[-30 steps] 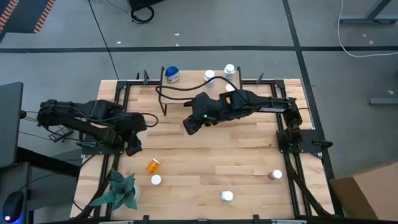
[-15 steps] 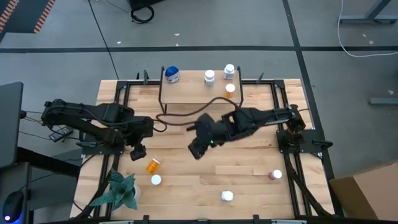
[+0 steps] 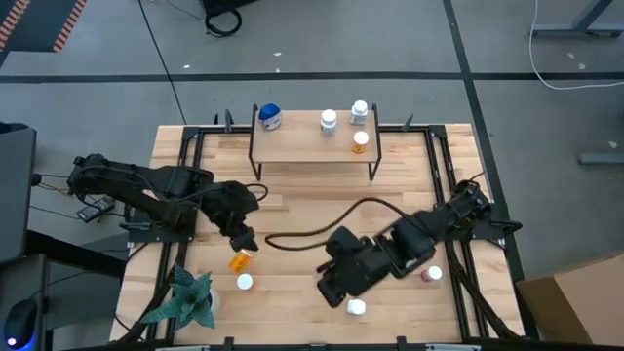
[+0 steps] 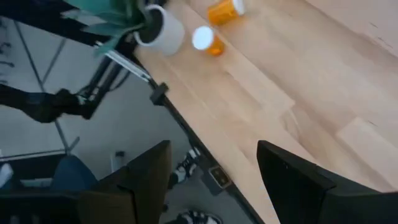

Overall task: Pick and place medicine bottles onto shelf by color
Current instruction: Put the bottom orange pill bottle on the shelf

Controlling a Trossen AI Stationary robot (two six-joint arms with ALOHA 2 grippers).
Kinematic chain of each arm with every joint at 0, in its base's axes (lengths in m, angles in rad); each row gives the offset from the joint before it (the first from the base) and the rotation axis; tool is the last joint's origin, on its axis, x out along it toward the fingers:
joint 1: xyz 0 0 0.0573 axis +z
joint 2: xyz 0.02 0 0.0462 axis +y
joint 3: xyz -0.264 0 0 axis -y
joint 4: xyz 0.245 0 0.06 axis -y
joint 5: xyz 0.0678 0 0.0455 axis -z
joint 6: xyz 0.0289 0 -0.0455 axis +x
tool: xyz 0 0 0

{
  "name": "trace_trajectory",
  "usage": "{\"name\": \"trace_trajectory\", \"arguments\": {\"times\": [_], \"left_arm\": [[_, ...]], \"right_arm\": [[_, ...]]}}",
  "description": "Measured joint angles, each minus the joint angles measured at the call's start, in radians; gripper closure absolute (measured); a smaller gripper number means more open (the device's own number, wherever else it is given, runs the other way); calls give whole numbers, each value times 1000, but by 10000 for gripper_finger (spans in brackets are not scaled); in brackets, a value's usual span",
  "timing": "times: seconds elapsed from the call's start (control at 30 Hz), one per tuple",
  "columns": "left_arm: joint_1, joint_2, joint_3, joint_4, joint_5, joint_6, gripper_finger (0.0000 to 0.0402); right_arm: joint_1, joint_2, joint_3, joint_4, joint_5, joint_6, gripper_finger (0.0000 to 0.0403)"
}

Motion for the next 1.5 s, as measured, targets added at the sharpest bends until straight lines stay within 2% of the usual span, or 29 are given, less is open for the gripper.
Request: {"name": "trace_trajectory", "arguments": {"times": [0.23, 0.3, 0.43, 0.5, 0.63, 0.9, 1.03, 1.17, 1.3, 1.5], "left_arm": [[-124, 39, -1, -16, -7, 17, 195], [-165, 56, 1, -7, -65, 48, 201], [-239, 70, 0, 5, -257, 71, 205], [-248, 77, 1, 26, -283, 72, 204], [-256, 110, 20, 23, -282, 68, 204], [-282, 228, 107, -29, -299, 121, 207], [-300, 285, 123, -57, -171, 208, 207], [-322, 318, 123, -137, -85, 315, 204], [-325, 316, 122, -172, -118, 335, 189], [-322, 317, 121, -142, -138, 333, 140]], "right_arm": [[101, 0, 0, -17, 104, -1, 157], [123, 0, 0, -33, 135, -18, 157], [157, 0, 0, -44, 182, -81, 157], [163, 0, 0, -43, 196, -77, 157], [171, 0, 0, -42, 208, -79, 157], [178, 0, 0, -45, 208, -194, 157], [198, 0, 0, -47, 223, -170, 157], [231, 0, 0, -83, 332, -146, 157], [245, 0, 0, -88, 440, -62, 157], [269, 0, 0, -89, 447, -61, 157]]}}
